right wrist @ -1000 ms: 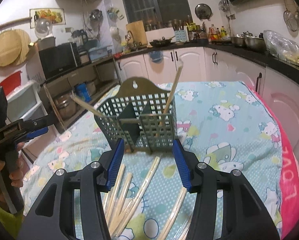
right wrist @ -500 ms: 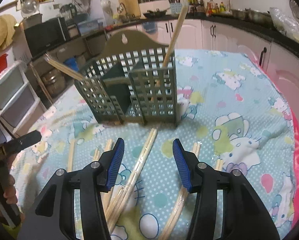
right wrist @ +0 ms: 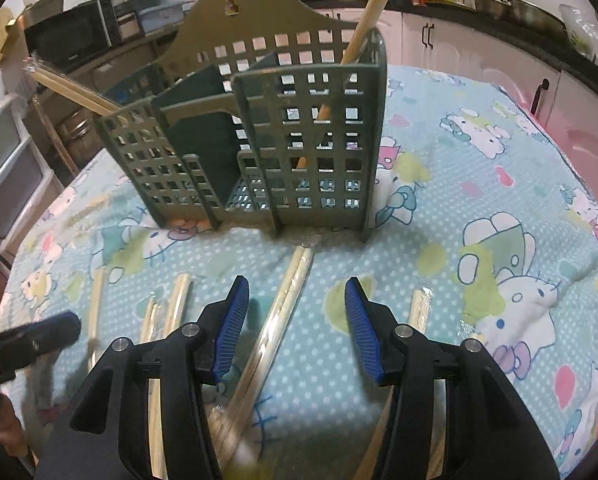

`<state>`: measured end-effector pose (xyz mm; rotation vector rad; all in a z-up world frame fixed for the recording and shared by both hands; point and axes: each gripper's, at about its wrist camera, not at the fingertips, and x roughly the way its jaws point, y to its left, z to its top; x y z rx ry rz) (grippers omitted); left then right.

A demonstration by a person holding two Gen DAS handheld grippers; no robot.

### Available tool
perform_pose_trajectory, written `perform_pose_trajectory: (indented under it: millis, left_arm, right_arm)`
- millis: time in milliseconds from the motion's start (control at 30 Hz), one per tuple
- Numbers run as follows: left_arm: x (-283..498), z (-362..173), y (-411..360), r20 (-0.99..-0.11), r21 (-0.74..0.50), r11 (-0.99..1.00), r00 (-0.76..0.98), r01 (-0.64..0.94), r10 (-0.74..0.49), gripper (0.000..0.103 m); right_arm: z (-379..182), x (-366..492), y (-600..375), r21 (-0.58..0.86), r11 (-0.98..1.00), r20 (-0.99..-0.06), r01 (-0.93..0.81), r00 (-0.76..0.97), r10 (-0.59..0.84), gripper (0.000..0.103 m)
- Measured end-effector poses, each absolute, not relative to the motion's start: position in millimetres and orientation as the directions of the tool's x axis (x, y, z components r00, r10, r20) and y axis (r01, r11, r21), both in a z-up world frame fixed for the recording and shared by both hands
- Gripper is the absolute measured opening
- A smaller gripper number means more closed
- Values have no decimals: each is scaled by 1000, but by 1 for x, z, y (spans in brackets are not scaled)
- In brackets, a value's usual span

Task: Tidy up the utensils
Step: 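Close the left gripper on another chopstick while the right gripper grasps one too, then lift both chopsticks and carry them above the green utensil holder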

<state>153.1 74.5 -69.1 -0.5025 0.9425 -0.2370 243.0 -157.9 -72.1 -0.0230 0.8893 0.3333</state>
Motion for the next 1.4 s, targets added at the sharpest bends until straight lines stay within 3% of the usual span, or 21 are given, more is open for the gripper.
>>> perform_pose_trajectory:
  millis: [333, 433, 600, 800, 1067, 1400]
  left_arm:
    - [177, -73, 66, -750, -454, 889, 562, -54, -349, 24]
    - [186, -73, 65, -761, -439, 896, 560, -70, -329, 24]
    - [199, -72, 63, -773, -412, 907, 562, -91, -295, 24]
    - [214, -71, 61, -783, -382, 916, 569, -122, -251, 24]
    - [230, -69, 65, -792, -345, 927, 575, -146, -204, 5]
    - [203, -24, 73, -690, -388, 917, 689, -93, -222, 3]
  right_arm:
    - [-85, 266, -154, 127, 959, -779, -253, 574, 254, 46]
    - [-87, 272, -153, 114, 962, -782, -247, 576, 240, 39]
    - [-86, 274, -163, 121, 965, -778, -234, 582, 239, 19]
    - [-82, 273, -180, 189, 958, -768, -217, 575, 283, 12]
    - [-64, 260, -198, 295, 931, -733, -215, 575, 364, 10]
    - [-16, 227, -206, 339, 892, -627, -299, 635, 451, 9]
